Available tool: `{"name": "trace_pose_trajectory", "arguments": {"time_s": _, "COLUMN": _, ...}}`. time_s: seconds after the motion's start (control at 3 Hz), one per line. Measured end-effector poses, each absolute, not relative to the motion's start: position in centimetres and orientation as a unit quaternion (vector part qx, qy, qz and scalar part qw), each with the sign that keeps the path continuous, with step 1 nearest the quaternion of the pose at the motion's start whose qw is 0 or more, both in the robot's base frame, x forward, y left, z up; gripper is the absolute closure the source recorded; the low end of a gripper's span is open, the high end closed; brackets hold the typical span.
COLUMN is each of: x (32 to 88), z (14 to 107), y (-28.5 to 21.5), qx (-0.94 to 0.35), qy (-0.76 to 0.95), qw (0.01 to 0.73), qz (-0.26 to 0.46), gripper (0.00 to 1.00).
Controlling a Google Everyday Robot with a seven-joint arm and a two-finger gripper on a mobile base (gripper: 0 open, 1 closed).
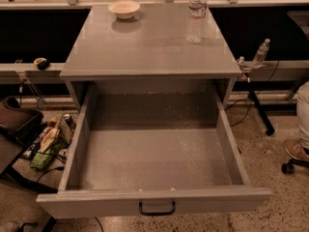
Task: Place orange into top drawer
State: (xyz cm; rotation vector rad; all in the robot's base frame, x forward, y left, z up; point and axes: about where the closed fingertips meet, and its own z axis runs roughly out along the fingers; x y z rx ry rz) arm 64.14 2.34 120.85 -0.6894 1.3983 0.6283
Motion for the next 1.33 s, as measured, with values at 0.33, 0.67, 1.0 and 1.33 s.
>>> {"name": "trace_pose_trajectory", "arguments": {"time_s": 0.33, "x": 56.6, "z": 118.1, "y": 6.2, "qx": -0.311, "qy": 0.631, "qw": 0.622, "qz": 0.345, "gripper": 1.0}}
{"name": "trace_pose_trajectory", "arguments": {"time_s": 0.67, "x": 53.5, "z": 109.0, "y": 5.1, "qx": -0.304, "qy": 0.69, "qw": 0.551, "qz": 0.358, "gripper": 1.0}}
{"name": "trace_pose_trajectory", "arguments": {"time_s": 1.0, "x": 54.7, "z": 97.9, "y": 0.3, "qx": -0.265, "qy": 0.771, "qw": 0.5, "qz": 0.291, "gripper": 1.0}}
{"name": "trace_pose_trajectory", "arguments": {"time_s": 1.33, "x": 54.4, "z": 92.5, "y": -2.3, "qx": -0.257, "qy": 0.804, "qw": 0.471, "qz": 0.258, "gripper": 1.0}}
